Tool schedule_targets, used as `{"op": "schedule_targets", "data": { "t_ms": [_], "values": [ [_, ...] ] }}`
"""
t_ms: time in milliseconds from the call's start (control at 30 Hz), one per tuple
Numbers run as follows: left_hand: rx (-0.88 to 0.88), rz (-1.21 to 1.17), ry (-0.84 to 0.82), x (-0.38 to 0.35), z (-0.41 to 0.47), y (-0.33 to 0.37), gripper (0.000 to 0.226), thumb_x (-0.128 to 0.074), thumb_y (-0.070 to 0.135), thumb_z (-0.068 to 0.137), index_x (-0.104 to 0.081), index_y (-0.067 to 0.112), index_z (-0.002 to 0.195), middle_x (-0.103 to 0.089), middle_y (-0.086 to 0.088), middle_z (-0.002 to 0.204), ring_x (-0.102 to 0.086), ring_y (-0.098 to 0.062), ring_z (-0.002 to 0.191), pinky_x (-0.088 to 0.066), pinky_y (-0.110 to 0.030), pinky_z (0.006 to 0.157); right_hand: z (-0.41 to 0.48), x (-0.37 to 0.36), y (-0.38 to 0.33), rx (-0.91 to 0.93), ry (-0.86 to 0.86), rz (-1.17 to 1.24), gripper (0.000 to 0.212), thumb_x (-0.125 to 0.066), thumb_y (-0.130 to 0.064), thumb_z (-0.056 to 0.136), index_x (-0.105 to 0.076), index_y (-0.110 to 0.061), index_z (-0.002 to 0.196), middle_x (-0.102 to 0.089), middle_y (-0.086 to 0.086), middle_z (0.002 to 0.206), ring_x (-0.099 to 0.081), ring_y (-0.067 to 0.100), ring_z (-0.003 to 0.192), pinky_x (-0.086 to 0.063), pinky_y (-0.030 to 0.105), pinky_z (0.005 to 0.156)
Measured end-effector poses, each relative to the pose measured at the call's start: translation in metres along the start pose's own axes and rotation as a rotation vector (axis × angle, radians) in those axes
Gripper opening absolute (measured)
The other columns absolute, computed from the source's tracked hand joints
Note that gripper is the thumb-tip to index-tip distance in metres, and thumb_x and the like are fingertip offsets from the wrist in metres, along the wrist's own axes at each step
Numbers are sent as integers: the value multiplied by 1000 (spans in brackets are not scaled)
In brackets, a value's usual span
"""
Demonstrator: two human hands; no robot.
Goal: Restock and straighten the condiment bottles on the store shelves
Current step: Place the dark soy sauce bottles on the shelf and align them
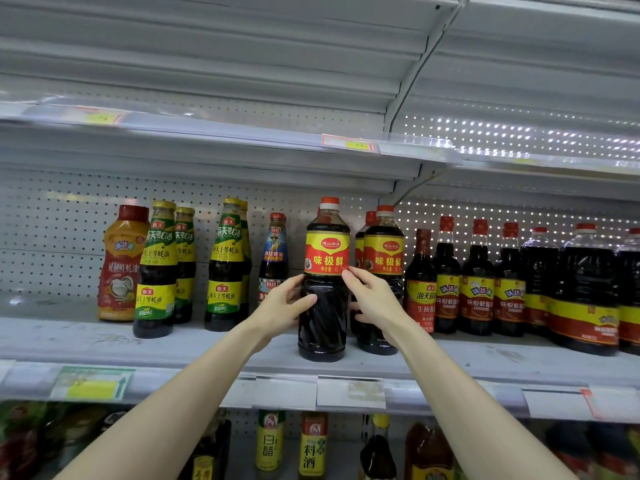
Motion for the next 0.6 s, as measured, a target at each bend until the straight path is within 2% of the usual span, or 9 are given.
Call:
{"op": "schedule_targets", "data": {
  "t_ms": [67,133,300,400,467,600],
  "values": [
    [-9,15,5,-1,-2,2,57,-54,17,98,-30,26,149,-48,-1,141,-48,-19,129,-47,-41,101,-2,0,0,-26,-12,27,47,-46,-44,99,-41,-29,144,-51,0,141,-52,25,123,-47,42,92],
    [-17,13,10,-1,-4,5,60,-53,18,98,-27,31,150,-49,3,137,-48,-18,127,-47,-42,101,-3,0,-1,-44,-27,62,50,-46,-43,99,-36,-30,147,-48,3,144,-50,28,127,-47,48,95],
    [-5,-76,5,-4,-9,10,57,-46,21,101,-22,39,150,-52,17,108,-54,-1,94,-53,-33,76,-8,-4,-5,-71,-87,85,55,-43,-45,100,-24,-38,151,-39,-1,152,-46,30,131,-55,40,77],
    [33,-113,-4,-8,-10,11,58,-44,27,102,-16,42,151,-49,14,117,-51,2,89,-51,-32,71,-10,-6,-1,-95,-109,100,58,-42,-47,100,-17,-42,152,-33,-3,155,-41,30,136,-57,43,76],
    [52,-130,-4,-9,-12,11,58,-43,30,102,-14,43,151,-46,8,128,-52,-4,95,-51,-37,78,-12,-8,1,-108,-115,117,59,-42,-47,99,-15,-44,151,-29,-3,157,-36,31,139,-57,47,79],
    [88,-154,-7,-7,-10,9,55,-42,34,102,-16,46,150,-40,5,149,-45,-20,126,-45,-53,99,-11,-8,1,-116,-112,130,59,-42,-48,99,-15,-44,151,-22,-4,160,-31,32,142,-57,50,83]
  ]
}}
Point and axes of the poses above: each hand's wrist, its own z-axis towards the middle knuckle, its own x-axis out of the back of the hand, y = z × x, the point moved 3 cm from there along z, towards the middle knuckle
